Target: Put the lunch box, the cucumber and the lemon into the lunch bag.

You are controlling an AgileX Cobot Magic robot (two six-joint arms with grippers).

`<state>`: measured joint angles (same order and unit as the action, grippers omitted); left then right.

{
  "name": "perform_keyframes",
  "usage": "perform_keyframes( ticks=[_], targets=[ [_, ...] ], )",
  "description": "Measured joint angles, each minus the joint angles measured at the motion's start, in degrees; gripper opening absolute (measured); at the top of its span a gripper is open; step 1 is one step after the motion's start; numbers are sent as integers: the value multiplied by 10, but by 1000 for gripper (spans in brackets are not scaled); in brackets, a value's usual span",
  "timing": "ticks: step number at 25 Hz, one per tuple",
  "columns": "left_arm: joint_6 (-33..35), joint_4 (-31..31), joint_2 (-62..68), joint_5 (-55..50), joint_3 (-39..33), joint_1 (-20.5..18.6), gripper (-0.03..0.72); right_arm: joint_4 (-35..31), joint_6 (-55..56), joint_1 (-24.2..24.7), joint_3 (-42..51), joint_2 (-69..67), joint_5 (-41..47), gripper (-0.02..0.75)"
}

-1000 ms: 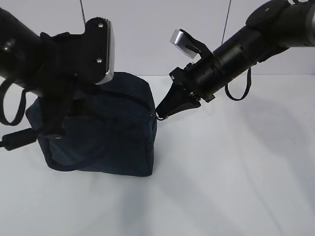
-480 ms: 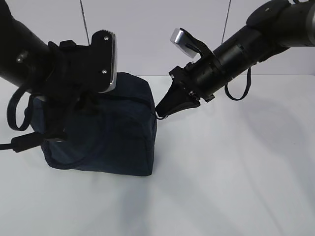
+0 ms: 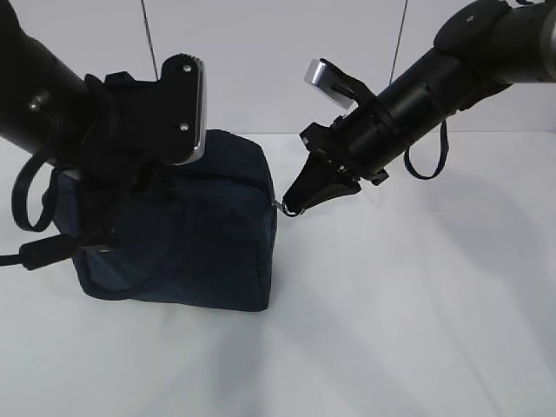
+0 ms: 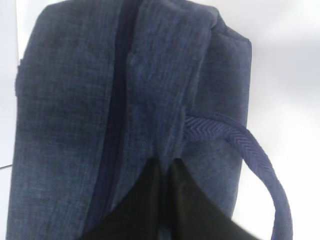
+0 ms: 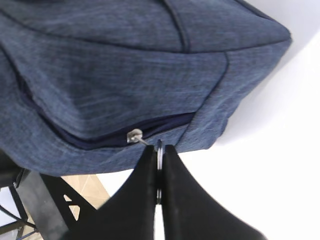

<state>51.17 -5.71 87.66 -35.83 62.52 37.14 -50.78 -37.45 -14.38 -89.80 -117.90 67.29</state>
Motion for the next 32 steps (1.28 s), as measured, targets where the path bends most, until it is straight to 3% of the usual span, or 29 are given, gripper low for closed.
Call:
perform_keyframes(
  ticks=[32],
  targets=[
    [-4,-8,1,5,0,0,-3,23,55,17,0,-28,-30,8]
  ],
)
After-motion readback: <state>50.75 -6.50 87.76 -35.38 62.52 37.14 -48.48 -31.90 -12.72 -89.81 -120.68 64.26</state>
